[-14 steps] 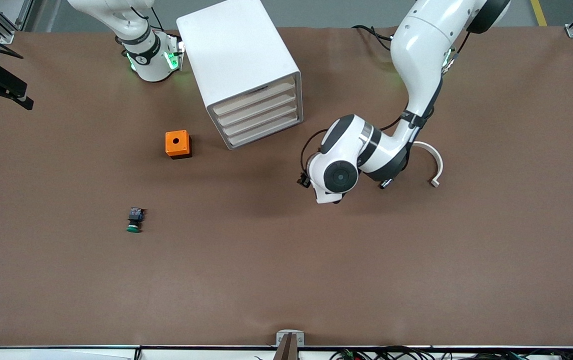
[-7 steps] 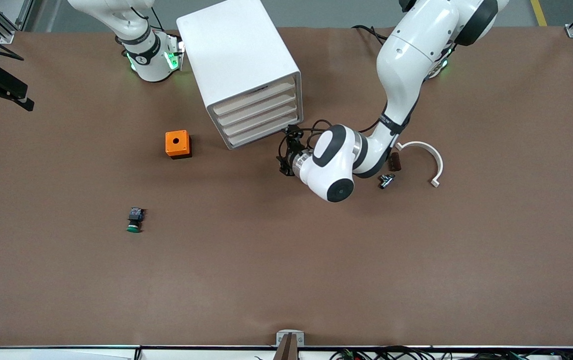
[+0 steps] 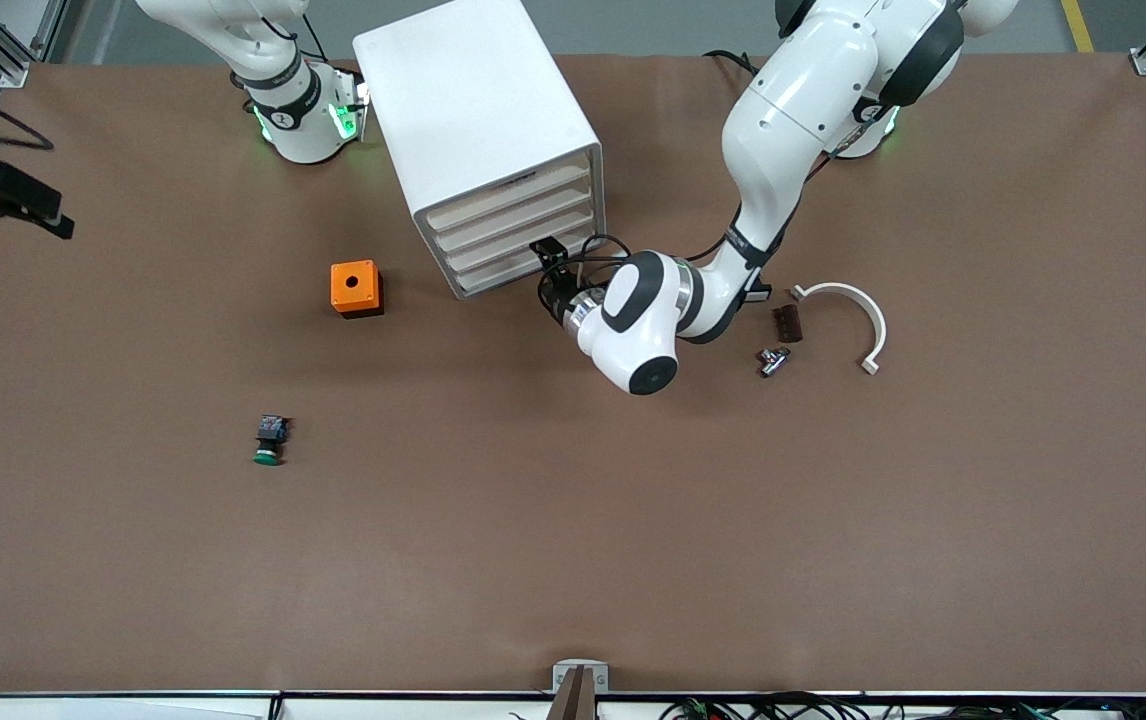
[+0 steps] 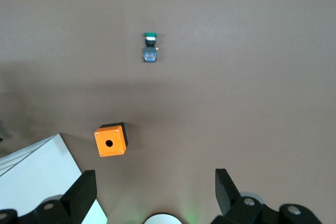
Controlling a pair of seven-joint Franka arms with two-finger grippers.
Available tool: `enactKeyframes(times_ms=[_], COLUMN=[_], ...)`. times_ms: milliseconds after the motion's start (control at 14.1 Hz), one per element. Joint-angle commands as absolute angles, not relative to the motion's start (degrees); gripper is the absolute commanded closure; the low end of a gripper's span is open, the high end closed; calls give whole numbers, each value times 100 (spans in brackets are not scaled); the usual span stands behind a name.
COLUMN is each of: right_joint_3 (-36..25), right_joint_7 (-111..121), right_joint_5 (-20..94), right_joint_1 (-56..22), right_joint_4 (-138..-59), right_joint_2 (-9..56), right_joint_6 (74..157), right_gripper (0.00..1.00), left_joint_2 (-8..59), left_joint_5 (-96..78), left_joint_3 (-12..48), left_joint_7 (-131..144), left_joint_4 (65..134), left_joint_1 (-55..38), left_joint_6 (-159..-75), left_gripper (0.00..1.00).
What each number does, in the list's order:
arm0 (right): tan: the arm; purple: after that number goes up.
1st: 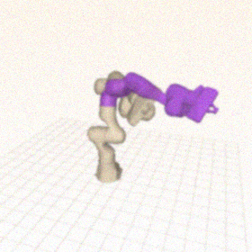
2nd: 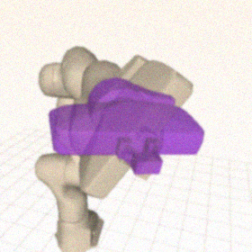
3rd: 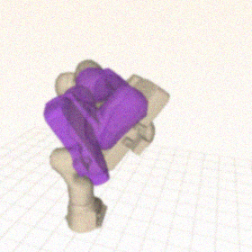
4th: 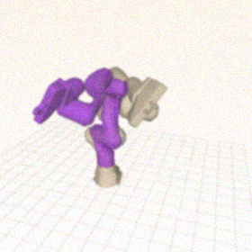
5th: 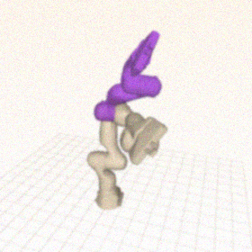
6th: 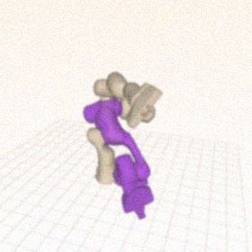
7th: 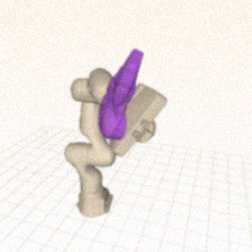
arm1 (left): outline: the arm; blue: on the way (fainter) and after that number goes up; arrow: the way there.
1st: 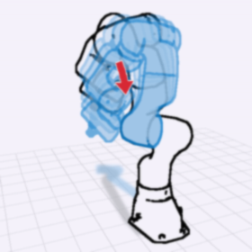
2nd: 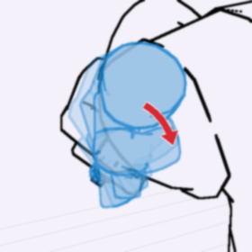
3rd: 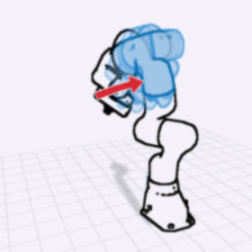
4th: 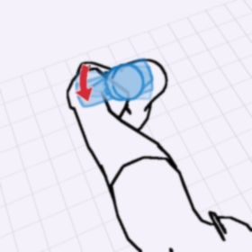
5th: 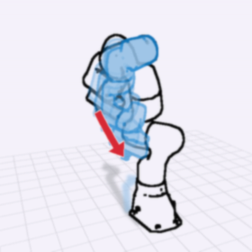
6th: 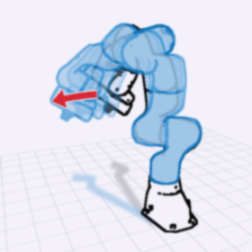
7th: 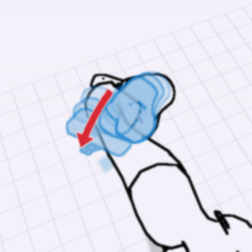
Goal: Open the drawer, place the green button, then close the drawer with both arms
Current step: 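Pull the drawer open with the left gripper while the right gripper grasps the button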
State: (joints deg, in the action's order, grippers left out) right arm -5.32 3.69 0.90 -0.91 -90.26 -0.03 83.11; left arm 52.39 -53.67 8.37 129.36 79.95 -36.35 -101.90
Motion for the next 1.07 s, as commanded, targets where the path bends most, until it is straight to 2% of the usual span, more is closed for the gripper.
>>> enactKeyframes(times_ms=[0,71,213,426,569,640,711,995], right_joint_3=[-483,-483,-475,-448,-448,-448,-440,-439], right_joint_7=[422,422,535,589,388,161,-7,-202], right_joint_5=[18,0,26,96,105,105,123,589], right_joint_1=[96,131,403,343,168,106,53,-123], right_joint_4=[-8851,-8833,-8798,-9218,-9500,-9701,-9877,-10913], right_joint_2=[639,1042,1361,1660,1696,1696,1696,1792], right_joint_6=[8358,8350,8681,9760,10368,10641,10913,12555], right_gripper=[0,0,0,0,0,0,0,0], left_joint_2=[5282,5282,5326,5370,5388,5379,5370,5335], left_joint_5=[-5599,-5607,-5616,-5643,-5634,-5608,-5581,-5546], left_joint_3=[800,800,800,800,800,791,800,660], left_joint_7=[13349,13420,13430,13509,13518,13518,13518,13500], left_joint_4=[7937,7937,7945,7954,7945,7937,7937,7910], left_joint_1=[-3788,-3849,-3937,-3955,-4007,-4034,-3999,-3851], left_joint_6=[-10073,-10064,-10063,-10063,-10063,-10063,-10063,-10063], left_gripper=[29,32,41,65,73,83,88,92])
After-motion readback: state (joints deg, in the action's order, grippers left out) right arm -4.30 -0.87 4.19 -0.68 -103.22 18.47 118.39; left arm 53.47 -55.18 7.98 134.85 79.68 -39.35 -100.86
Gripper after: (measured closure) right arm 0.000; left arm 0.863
